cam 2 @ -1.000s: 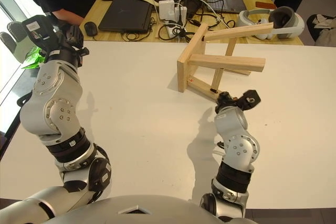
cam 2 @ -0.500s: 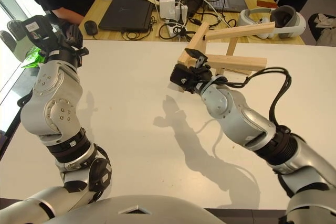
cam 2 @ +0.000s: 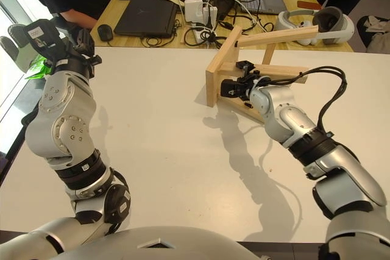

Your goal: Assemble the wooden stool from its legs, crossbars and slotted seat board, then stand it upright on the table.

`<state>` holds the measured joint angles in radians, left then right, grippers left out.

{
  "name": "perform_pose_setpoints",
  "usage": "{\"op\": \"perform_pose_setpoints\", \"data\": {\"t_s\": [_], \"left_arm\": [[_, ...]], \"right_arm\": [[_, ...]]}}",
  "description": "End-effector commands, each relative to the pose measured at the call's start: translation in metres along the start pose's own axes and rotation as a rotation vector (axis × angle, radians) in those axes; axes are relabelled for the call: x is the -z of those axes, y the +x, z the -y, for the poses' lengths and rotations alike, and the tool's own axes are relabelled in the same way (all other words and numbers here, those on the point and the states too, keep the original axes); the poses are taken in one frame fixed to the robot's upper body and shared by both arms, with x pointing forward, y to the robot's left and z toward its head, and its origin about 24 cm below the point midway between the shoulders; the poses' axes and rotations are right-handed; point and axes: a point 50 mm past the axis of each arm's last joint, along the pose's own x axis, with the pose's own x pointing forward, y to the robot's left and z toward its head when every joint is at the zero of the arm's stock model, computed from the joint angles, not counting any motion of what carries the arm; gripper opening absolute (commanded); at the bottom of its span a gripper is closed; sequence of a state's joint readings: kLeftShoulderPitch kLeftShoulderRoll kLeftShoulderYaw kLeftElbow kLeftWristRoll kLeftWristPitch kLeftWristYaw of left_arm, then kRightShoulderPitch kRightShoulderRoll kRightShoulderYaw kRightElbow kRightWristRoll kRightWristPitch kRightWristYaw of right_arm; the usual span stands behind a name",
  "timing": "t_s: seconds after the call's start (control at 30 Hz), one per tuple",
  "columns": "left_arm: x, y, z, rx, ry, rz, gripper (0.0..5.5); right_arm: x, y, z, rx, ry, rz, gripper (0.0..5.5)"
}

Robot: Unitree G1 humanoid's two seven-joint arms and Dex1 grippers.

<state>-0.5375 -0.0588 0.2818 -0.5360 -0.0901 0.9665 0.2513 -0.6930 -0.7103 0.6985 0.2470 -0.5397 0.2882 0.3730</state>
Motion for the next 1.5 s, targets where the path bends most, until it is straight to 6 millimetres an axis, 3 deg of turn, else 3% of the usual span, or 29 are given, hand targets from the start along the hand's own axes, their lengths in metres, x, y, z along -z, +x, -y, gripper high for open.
{"op": "perform_pose_setpoints", "data": {"t_s": [0.03, 0.47, 0.7, 1.5], "left_arm": [[-0.001, 0.001, 0.003, 0.013, 0.002, -0.002, 2.49], [-0.001, 0.003, 0.003, 0.02, 0.005, -0.001, 2.49], [-0.002, 0.003, 0.004, 0.021, 0.006, 0.002, 2.49], [-0.006, 0.006, 0.001, 0.02, 0.026, 0.019, 2.49]], "right_arm": [[-0.003, 0.012, 0.008, 0.043, 0.038, -0.012, 3.69], [-0.006, 0.016, 0.011, 0.155, 0.249, 0.025, 1.75], [-0.01, 0.013, 0.014, 0.219, 0.371, 0.068, 1.72], [-0.06, -0.001, 0.019, 0.236, 1.219, 0.41, 1.72]]}}
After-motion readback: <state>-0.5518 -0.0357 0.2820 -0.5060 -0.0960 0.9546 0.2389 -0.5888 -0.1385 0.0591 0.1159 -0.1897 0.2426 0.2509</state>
